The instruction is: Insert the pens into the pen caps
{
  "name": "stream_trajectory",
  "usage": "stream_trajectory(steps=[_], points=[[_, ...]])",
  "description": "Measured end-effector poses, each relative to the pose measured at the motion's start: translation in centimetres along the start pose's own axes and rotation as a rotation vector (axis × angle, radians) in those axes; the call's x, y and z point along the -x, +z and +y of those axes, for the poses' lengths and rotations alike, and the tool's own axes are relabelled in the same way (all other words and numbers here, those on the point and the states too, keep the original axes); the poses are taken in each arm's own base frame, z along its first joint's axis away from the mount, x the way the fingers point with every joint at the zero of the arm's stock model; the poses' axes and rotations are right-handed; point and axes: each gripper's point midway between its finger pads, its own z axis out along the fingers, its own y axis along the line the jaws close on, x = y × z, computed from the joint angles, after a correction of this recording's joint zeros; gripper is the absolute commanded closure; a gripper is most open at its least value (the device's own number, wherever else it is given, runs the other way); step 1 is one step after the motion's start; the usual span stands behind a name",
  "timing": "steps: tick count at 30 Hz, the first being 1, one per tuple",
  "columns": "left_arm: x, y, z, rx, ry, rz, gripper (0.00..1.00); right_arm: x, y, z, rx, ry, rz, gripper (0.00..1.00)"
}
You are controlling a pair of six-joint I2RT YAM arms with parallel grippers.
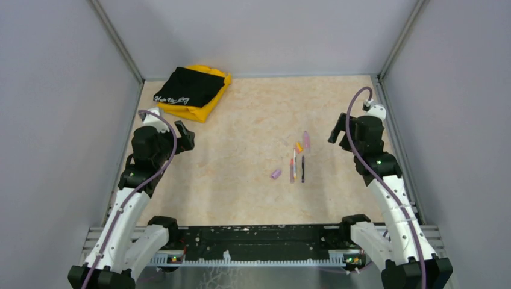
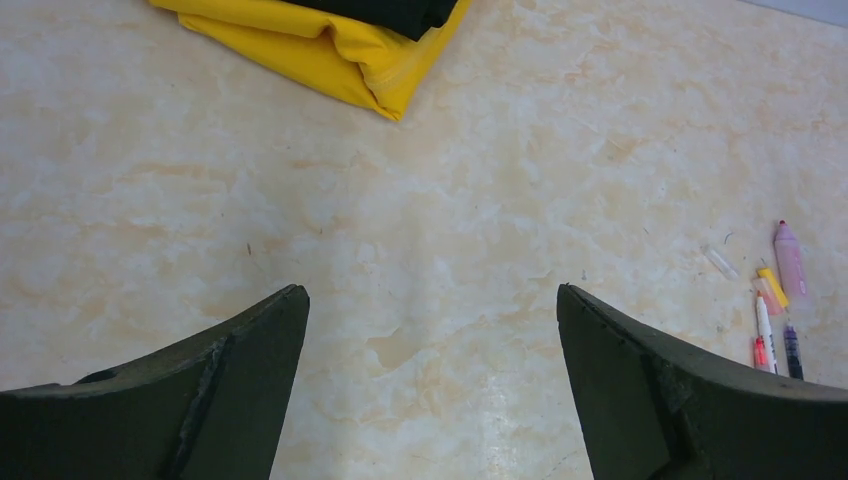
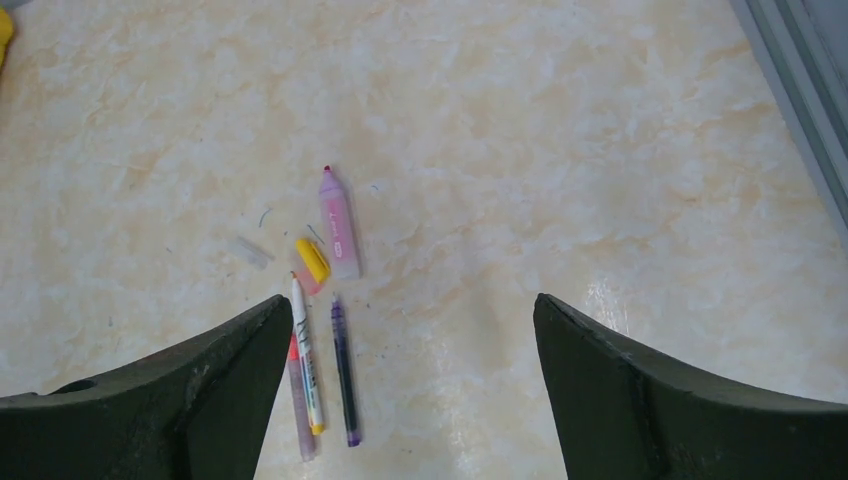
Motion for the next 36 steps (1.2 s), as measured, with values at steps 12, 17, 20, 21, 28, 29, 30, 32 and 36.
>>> stream_trajectory(steps=[12,17,20,21,28,29,30,32,36], points=[[0.0,0.3,0.3,0.02,-0.028,0.003,0.01,0.0,-0.3,0.1,0.002,0.034,0.014,0.01],[-0.2,0.7,0.4,0.031,-0.041,0.01,0.01,-0.6,-0.3,0.8,0.036,0.051,0.043,0.02],[-0.4,0.9,0.3,0.025,-0.04,0.02,0.01,-1.3,0.2,1.4,0.06,0.048,0.084,0.02],[-0.5,1.0,0.3,0.024,-0.04,0.023,0.01,-1.7,0.4,1.6,0.07,0.042,0.104,0.02],[-1.2,1.5,0.2,0.016,-0.039,0.055,0.01,-5.1,1.8,3.8,0.183,0.01,0.283,0.07],[-1.4,1.6,0.2,0.014,-0.038,0.061,0.01,-5.5,2.0,3.9,0.188,0.01,0.304,0.08],[-1.5,1.6,0.1,0.012,-0.038,0.067,0.01,-5.9,2.3,3.9,0.186,0.01,0.319,0.09],[-1.8,1.8,0.0,0.006,-0.038,0.081,0.01,-6.5,2.8,3.7,0.172,0.008,0.35,0.14],[-2.5,2.0,-0.7,-0.035,-0.036,0.112,0.01,-7.5,4.5,3.4,0.125,-0.004,0.415,0.21]])
